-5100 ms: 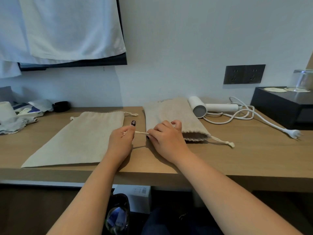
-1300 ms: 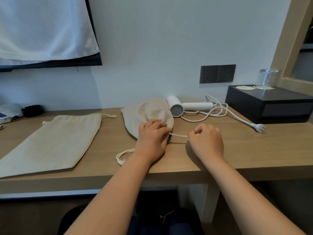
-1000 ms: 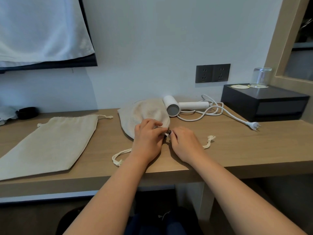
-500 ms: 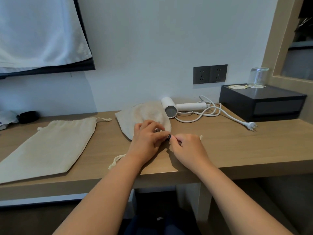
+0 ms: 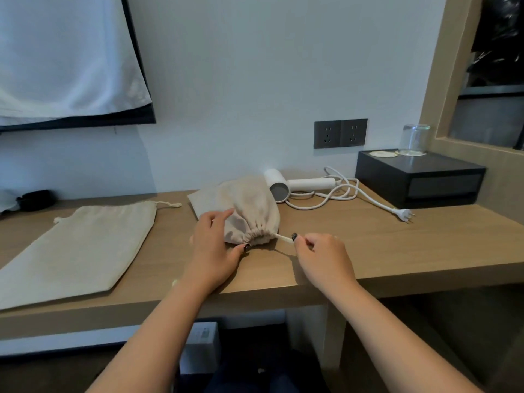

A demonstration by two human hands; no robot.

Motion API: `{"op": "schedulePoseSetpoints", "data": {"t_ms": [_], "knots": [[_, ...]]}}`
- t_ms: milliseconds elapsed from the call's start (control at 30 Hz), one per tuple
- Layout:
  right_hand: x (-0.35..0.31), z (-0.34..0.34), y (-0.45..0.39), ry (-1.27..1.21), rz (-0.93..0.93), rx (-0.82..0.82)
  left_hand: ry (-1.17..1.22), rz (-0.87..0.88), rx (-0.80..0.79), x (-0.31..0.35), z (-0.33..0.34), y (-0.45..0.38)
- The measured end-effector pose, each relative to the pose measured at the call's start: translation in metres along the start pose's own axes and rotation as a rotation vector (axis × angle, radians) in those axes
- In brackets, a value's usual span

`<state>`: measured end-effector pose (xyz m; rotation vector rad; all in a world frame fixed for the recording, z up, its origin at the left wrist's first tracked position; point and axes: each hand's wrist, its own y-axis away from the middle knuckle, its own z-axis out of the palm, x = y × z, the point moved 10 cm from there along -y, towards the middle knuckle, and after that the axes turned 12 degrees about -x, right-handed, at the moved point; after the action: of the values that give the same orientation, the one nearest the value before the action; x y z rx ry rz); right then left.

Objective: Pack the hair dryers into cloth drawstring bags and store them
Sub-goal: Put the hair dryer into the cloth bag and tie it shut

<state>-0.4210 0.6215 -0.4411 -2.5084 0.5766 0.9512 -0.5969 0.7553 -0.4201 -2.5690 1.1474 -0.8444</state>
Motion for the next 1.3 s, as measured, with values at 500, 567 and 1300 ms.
{"op": "schedulePoseSetpoints", "data": {"t_ms": [500, 567, 1300], "knots": [[-0.104, 0.075, -0.013, 0.529, -0.580, -0.112, 0.113, -0.231, -0.175, -0.019, 0.013, 0.018], [-0.105, 0.072, -0.017, 0.514, -0.574, -0.061, 0.157, -0.233, -0.146, -0.016, 0.009, 0.021], [-0.087, 0.044, -0.041, 0.396, -0.664, 0.041, 0.293, -0.273, 0.088, -0.032, -0.019, 0.038]]}}
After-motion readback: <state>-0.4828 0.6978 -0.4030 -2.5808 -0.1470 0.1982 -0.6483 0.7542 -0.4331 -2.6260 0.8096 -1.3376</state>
